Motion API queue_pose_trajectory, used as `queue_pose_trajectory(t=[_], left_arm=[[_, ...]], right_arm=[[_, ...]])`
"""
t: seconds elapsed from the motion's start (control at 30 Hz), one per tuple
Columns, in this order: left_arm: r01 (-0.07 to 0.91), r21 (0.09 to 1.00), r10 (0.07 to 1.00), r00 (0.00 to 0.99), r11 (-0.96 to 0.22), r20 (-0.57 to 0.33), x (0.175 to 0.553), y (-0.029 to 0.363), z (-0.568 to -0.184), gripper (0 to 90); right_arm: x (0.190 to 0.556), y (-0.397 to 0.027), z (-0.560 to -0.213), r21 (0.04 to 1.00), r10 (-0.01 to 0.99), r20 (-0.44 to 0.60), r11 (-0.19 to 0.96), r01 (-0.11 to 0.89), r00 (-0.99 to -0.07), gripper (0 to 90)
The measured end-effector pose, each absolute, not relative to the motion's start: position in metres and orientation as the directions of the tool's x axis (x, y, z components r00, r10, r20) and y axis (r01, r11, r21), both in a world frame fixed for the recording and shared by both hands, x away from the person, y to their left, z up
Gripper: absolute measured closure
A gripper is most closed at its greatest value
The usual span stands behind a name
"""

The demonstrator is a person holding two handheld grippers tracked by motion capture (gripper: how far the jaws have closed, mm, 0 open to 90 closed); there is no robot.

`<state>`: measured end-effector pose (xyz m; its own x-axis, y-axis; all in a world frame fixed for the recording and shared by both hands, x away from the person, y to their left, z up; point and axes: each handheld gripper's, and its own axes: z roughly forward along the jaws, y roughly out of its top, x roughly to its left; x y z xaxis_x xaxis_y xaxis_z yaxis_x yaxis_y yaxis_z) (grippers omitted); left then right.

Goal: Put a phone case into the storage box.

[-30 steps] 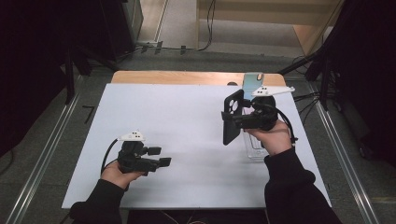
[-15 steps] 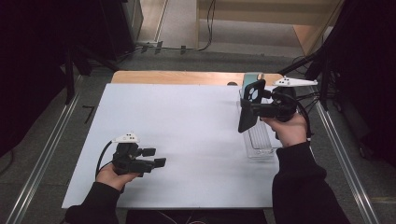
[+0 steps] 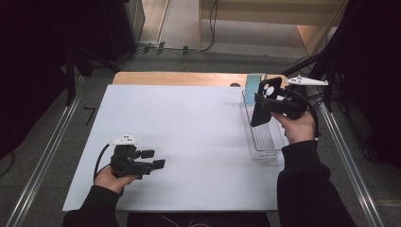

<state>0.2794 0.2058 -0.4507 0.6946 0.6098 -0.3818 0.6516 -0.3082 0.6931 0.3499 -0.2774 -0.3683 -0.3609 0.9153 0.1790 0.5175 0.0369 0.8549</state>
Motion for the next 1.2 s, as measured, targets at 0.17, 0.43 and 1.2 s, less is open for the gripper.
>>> queue_pose_trajectory(t=[0.17, 0.43, 1.2], left_arm=[[0.656, 0.690, 0.611, 0.691, -0.307, -0.385, 0.281, 0.207, -0.452, 30.5], [0.655, 0.686, 0.604, 0.697, -0.318, -0.386, 0.281, 0.203, -0.454, 30.5], [0.660, 0.673, 0.602, 0.699, -0.334, -0.386, 0.284, 0.196, -0.458, 30.5]], right_arm=[[0.358, -0.285, -0.374, 0.854, 0.933, 0.174, 0.015, 0.521, -0.314, 12.0], [0.384, -0.287, -0.392, 0.835, 0.950, 0.166, 0.008, 0.550, -0.266, 12.0], [0.454, -0.285, -0.430, 0.797, 0.970, 0.163, -0.022, 0.604, -0.179, 11.7]])
